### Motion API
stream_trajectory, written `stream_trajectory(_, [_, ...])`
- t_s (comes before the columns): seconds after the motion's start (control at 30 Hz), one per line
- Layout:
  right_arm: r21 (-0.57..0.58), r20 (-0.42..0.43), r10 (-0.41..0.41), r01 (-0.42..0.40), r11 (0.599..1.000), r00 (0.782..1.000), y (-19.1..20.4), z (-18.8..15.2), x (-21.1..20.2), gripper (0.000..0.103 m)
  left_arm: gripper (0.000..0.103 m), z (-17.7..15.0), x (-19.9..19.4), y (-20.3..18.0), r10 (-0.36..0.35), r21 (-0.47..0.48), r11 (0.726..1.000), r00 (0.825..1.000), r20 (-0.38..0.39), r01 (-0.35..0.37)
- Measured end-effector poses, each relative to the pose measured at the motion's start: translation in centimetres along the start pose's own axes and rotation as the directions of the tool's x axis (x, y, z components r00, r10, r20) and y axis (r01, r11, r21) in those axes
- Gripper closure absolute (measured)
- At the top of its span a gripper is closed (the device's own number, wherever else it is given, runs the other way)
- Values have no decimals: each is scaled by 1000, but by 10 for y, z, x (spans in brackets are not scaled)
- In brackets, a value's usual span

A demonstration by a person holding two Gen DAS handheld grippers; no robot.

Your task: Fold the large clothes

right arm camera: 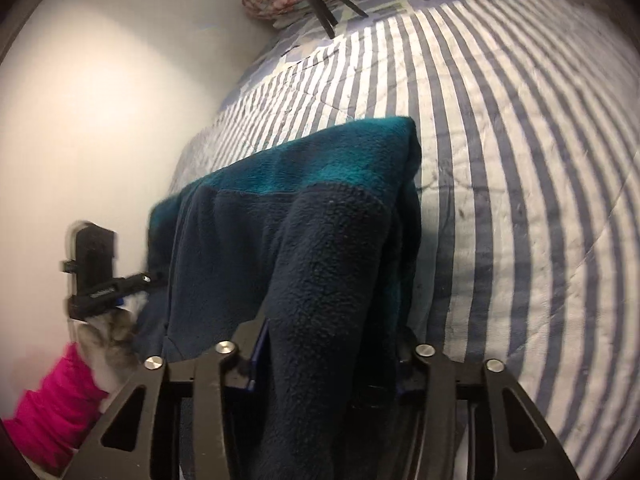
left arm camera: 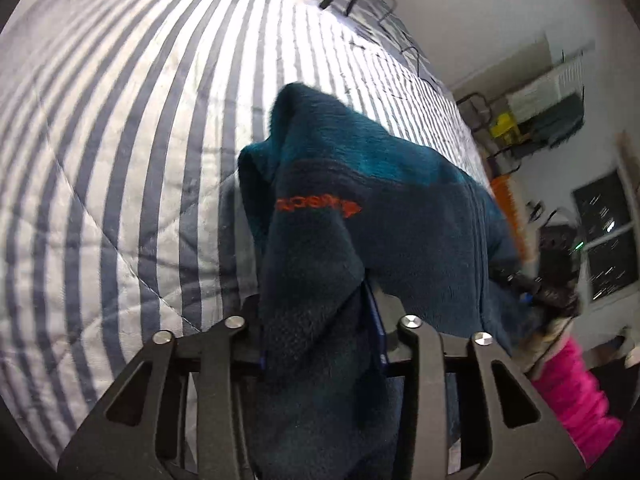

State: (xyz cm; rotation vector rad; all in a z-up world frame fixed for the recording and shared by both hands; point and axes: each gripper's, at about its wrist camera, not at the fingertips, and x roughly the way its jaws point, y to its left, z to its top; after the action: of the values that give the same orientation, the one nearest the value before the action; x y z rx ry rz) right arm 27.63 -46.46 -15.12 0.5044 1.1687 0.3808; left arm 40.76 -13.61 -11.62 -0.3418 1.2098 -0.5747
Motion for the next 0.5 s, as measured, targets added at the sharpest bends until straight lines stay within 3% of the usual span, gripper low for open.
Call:
stream_trajectory(0.17, [-137,15,-185,186,973,983,45,2,-9,63,73,1,-9,-31,57,90,994,997,50,-61])
stream_trajectory(0.33, [-227,67,-302,309,924,951,76,4,-26,64,74,5,-18,-59,57,158,985,995,85,-70])
stream_trajectory(0.5, [-264,152,-383,411,872,911,80,7,-60,64,74,14,-13,-94,32,222,973,994,106,-55])
